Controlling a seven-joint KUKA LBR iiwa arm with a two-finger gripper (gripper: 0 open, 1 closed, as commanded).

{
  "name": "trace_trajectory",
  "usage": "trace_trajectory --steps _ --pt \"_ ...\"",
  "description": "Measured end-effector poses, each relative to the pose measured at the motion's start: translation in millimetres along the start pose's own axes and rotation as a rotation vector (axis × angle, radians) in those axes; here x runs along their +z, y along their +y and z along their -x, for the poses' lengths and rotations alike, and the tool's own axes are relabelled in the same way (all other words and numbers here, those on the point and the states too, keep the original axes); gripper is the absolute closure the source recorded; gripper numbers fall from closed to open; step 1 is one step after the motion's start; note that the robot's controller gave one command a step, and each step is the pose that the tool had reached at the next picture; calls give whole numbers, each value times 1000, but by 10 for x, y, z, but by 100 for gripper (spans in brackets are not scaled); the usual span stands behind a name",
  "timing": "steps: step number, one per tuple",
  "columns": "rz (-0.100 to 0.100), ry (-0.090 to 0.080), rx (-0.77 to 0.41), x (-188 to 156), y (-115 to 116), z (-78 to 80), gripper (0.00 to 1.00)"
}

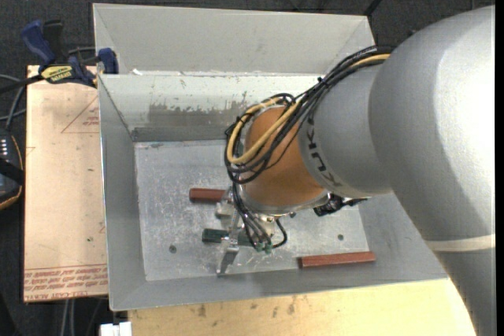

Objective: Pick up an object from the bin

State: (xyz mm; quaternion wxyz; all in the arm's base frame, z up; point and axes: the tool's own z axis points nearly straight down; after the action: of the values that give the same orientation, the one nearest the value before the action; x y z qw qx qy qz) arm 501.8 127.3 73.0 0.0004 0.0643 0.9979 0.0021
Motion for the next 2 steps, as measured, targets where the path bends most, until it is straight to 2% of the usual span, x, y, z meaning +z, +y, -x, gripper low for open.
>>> trace_trajectory --steps 1,2 --pt "5 -19 3 -42 4 57 100" --pt "5 -19 3 -42 4 57 100"
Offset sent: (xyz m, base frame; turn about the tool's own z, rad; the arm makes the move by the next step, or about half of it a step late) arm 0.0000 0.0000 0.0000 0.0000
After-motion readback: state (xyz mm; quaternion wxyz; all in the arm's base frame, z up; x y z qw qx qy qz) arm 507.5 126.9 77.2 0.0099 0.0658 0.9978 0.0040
